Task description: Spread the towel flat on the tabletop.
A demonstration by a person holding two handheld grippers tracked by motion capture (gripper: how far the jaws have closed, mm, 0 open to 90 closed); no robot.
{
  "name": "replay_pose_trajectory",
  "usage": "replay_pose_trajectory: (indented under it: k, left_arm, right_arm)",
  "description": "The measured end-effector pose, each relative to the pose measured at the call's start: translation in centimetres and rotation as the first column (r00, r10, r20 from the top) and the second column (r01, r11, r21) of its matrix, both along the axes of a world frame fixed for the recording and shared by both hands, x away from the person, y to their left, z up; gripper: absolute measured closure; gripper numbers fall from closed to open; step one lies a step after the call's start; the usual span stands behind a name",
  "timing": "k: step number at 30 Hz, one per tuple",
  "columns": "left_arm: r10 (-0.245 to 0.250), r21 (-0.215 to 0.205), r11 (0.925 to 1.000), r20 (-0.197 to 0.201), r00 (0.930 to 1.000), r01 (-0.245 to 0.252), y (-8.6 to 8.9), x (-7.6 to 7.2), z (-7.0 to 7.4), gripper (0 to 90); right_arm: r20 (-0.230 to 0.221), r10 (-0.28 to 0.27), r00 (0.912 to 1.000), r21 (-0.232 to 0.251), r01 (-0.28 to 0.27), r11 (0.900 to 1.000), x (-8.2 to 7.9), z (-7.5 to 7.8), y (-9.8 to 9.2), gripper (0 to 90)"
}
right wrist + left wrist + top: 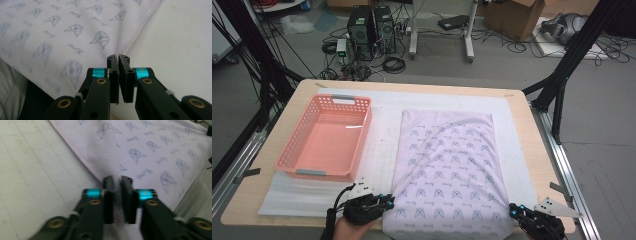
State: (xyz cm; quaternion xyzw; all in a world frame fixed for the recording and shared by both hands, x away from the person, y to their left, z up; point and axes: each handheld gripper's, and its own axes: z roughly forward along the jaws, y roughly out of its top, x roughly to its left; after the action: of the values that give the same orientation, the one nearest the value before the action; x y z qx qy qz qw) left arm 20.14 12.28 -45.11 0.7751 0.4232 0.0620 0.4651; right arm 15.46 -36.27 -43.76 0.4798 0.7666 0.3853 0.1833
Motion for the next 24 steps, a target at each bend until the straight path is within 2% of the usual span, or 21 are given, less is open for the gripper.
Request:
replay_pose_trajectory:
  k: [1,2,3,4,7,9,13,14,15,16,17,18,21,23,24]
  left_arm:
    - [0.009,0.002,1.0000,0.009,0.9999,-0.009,0.0,0.1,-0.2,57.4]
    - [0.011,-0.004,0.9999,0.017,0.9998,-0.011,-0.1,0.3,-0.3,54.1]
    - [0.010,-0.010,0.9999,0.022,0.9997,-0.010,-0.1,0.4,-0.3,53.5]
    - [0.009,-0.014,0.9999,0.031,0.9995,-0.009,-0.2,0.6,-0.3,50.6]
    - [0.011,-0.029,0.9995,0.065,0.9978,-0.009,-0.4,1.1,-0.3,48.1]
    - [0.012,-0.035,0.9993,0.084,0.9964,-0.009,-0.5,1.3,-0.4,45.2]
    - [0.021,-0.037,0.9992,0.091,0.9956,-0.017,-0.7,2.0,-0.4,44.3]
    - [0.021,-0.039,0.9991,0.091,0.9956,-0.017,-0.7,2.1,-0.3,44.4]
    - [0.021,-0.038,0.9991,0.095,0.9953,-0.018,-0.6,2.2,-0.3,44.4]
    - [0.024,-0.041,0.9990,0.096,0.9951,-0.020,-0.5,2.3,-0.3,44.4]
    - [0.027,-0.040,0.9989,0.095,0.9951,-0.024,-0.4,2.3,-0.3,44.4]
    - [0.031,-0.040,0.9988,0.095,0.9950,-0.027,-0.2,2.4,-0.2,44.4]
    - [0.035,-0.043,0.9986,0.090,0.9953,-0.031,0.1,2.4,-0.2,44.4]
    - [0.035,-0.042,0.9986,0.092,0.9951,-0.031,0.1,2.5,-0.1,44.2]
    - [0.032,-0.040,0.9988,0.092,0.9952,-0.028,0.0,2.7,-0.1,43.9]
  right_arm:
    - [-0.017,-0.008,0.9998,-0.022,0.008,1.000,0.1,-0.2,-0.1,77.2]
    - [-0.015,-0.033,0.9993,-0.030,0.032,0.999,0.2,-0.5,-0.1,67.9]
    - [-0.011,-0.060,0.9981,-0.021,0.060,0.998,0.4,-0.7,-0.2,63.0]
    - [-0.010,-0.074,0.9972,-0.003,0.074,0.997,0.8,-0.7,-0.4,62.1]
    - [0.023,-0.104,0.9943,0.023,0.103,0.994,2.2,-0.4,-0.5,63.5]
    - [0.026,-0.108,0.9938,0.029,0.107,0.994,3.3,-0.4,-0.3,66.7]
    - [-0.005,-0.090,0.9959,-0.016,0.090,0.996,5.5,-1.2,0.5,75.9]
    - [-0.017,-0.082,0.9965,-0.007,0.082,0.997,5.6,-1.1,0.4,85.4]
    - [-0.025,-0.063,0.9977,-0.008,0.063,0.998,5.5,-1.0,0.4,87.6]
    - [-0.024,-0.065,0.9976,-0.038,0.064,0.997,5.4,-0.8,0.4,88.1]
    - [-0.021,-0.077,0.9968,-0.070,0.075,0.995,5.2,-0.6,0.4,88.3]
    - [-0.026,-0.082,0.9963,-0.080,0.079,0.994,5.0,-0.5,0.0,88.4]
    - [-0.053,-0.088,0.9947,-0.057,0.085,0.995,4.4,-0.4,-1.1,88.1]
    - [-0.046,-0.074,0.9961,-0.060,0.072,0.996,4.2,-0.3,-1.1,86.3]
    - [-0.035,-0.080,0.9962,-0.066,0.078,0.995,4.2,-0.2,-1.0,79.4]
